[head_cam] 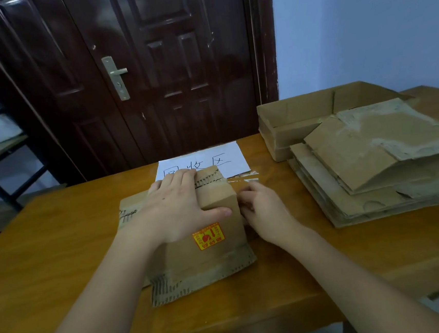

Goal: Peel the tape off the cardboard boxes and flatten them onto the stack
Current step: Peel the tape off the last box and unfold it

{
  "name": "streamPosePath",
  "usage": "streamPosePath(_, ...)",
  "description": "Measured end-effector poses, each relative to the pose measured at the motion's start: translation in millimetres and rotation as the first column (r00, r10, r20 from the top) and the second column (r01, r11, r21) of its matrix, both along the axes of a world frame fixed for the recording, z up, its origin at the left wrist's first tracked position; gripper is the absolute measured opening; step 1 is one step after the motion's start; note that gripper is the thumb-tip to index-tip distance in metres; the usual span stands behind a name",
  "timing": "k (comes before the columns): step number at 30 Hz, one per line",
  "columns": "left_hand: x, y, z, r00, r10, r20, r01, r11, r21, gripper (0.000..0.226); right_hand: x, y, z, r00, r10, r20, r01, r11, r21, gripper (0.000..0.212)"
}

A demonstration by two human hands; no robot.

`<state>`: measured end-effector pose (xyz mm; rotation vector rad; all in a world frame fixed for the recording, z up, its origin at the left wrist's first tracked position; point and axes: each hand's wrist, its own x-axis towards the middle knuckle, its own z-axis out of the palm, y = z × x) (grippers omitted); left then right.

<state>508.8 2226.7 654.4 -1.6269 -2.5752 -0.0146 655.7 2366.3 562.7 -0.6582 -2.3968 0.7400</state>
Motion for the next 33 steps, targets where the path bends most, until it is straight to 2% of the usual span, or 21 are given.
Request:
streamPosePath(1, -0.2, 0.4, -0.7, 1.000, -0.003, -0.005, 0.003, 1.000, 0.002, 0.128, 1.7, 0.9, 2.9, 0.999, -0.014, -0.044, 0.011, 0.998, -0.064, 0.023)
streamPosePath(3, -0.4, 1.5, -0.6, 1.000, -0.003, -0.012, 0.004, 1.000, 0.009, 0.130, 3.4, 1.2, 9.0, 0.984, -0.033, -0.178, -0.024, 0.952, -0.307, 0.024)
streamPosePath(6, -0.7, 1.5, -1.0, 1.000, 0.002, -0.030, -0.001, 1.000, 0.019, 0.131, 2.6, -3.2, 18.1, 0.920, -0.130, -0.370, -0.125, 0.797, -0.591, 0.025)
streamPosePath(10, -0.9, 1.4, -2.7, 1.000, 0.000, -0.023, 0.001, 1.000, 0.021, 0.128, 0.2, -10.1, 30.8, 0.805, -0.268, -0.530, -0.351, 0.505, -0.789, 0.018)
streamPosePath(13, -1.1, 1.8, -4.1, 0.999, 0.004, -0.033, -0.003, 1.000, 0.025, 0.129, -4.6, -10.4, 35.6, 0.797, -0.291, -0.529, -0.342, 0.504, -0.793, 0.022)
streamPosePath(16, -3.0, 2.6, -6.0, 0.999, -0.002, -0.041, 0.004, 0.999, 0.039, 0.129, -7.3, -9.3, 37.2, 0.878, -0.256, -0.405, -0.256, 0.464, -0.848, 0.032)
streamPosePath(18, -5.2, 3.4, -7.4, 0.999, -0.008, -0.046, 0.010, 0.999, 0.043, 0.129, -6.4, -8.1, 33.0, 0.935, -0.178, -0.307, -0.213, 0.412, -0.886, 0.029)
streamPosePath(20, -6.7, 4.2, -9.2, 0.999, -0.012, -0.051, 0.014, 0.999, 0.046, 0.129, -6.0, -5.4, 26.7, 0.951, -0.146, -0.271, -0.192, 0.407, -0.893, 0.020)
streamPosePath(22, -7.6, 4.4, -10.4, 0.998, -0.016, -0.056, 0.019, 0.999, 0.048, 0.130, -7.4, -2.1, 20.2, 0.959, -0.146, -0.242, -0.148, 0.470, -0.870, 0.013)
streamPosePath(23, -8.1, 4.5, -10.7, 0.998, -0.018, -0.058, 0.021, 0.999, 0.049, 0.130, -8.9, 0.8, 16.2, 0.973, -0.136, -0.189, -0.078, 0.574, -0.815, 0.010)
streamPosePath(25, -8.3, 3.7, -10.0, 0.998, -0.020, -0.054, 0.023, 0.999, 0.047, 0.130, -13.6, 8.1, 9.4, 0.993, -0.120, 0.020, 0.113, 0.847, -0.520, 0.008)
streamPosePath(26, -8.3, 3.0, -9.4, 0.998, -0.021, -0.054, 0.024, 0.999, 0.048, 0.129, -16.3, 11.7, 6.5, 0.979, -0.150, 0.138, 0.187, 0.930, -0.315, 0.017)
streamPosePath(27, -8.0, 2.9, -8.7, 0.998, -0.022, -0.056, 0.025, 0.999, 0.048, 0.129, -18.2, 15.0, 5.0, 0.956, -0.202, 0.212, 0.236, 0.960, -0.149, 0.030)
streamPosePath(28, -7.4, 2.7, -8.3, 0.998, -0.023, -0.056, 0.025, 0.999, 0.046, 0.129, -18.9, 17.1, 6.1, 0.938, -0.244, 0.248, 0.263, 0.963, -0.048, 0.038)
streamPosePath(31, -7.0, 3.6, -9.3, 0.998, -0.019, -0.054, 0.022, 0.999, 0.046, 0.130, -19.4, 27.7, 12.8, 0.921, -0.285, 0.266, 0.255, 0.956, 0.143, 0.041)
streamPosePath(33, -7.9, 5.6, -11.4, 0.998, -0.020, -0.062, 0.024, 0.998, 0.053, 0.130, -19.9, 35.9, 24.3, 0.932, -0.287, 0.220, 0.251, 0.951, 0.180, 0.035)
